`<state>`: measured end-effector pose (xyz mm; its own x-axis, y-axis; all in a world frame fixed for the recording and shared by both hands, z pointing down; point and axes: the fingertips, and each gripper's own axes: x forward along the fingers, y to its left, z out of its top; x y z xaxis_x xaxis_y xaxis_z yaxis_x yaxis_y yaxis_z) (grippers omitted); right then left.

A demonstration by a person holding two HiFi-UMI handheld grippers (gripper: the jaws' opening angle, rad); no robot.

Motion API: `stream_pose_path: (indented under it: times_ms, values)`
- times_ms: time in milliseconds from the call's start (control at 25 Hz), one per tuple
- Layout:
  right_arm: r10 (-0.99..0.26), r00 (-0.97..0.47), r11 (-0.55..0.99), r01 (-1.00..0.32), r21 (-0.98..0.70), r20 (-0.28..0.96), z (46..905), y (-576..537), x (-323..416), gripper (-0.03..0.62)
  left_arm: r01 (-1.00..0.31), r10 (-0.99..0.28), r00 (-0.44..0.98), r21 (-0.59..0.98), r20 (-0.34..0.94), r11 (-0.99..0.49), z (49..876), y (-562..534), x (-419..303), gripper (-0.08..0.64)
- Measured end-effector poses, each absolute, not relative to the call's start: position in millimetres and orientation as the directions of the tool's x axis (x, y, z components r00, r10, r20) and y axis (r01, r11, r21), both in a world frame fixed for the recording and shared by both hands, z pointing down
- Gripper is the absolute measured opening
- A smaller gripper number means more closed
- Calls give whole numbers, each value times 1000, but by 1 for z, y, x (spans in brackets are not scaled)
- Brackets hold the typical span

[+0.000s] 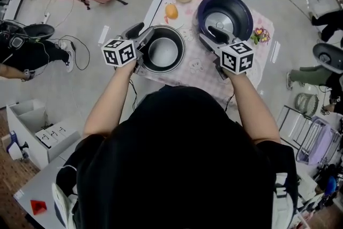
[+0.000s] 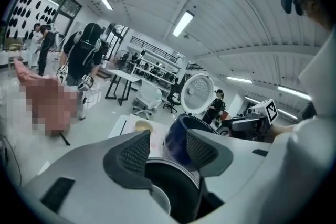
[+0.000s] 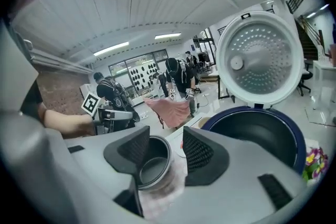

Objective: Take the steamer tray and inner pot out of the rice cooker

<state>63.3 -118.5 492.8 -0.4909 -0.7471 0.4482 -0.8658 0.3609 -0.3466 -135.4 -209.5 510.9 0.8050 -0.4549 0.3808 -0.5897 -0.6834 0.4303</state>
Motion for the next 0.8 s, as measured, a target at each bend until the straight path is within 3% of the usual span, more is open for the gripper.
stream_pose_path:
  times_ms: [240, 800]
  values:
    - [-808, -404, 281, -904, -324, 428, 473, -100, 105, 204, -451, -334, 866, 294, 373, -842, 487, -189, -78, 225]
    - [-893, -212, 88, -948, -307, 397, 454, -43, 191, 204, -232, -174, 947, 203, 268, -951, 420, -155, 21, 229]
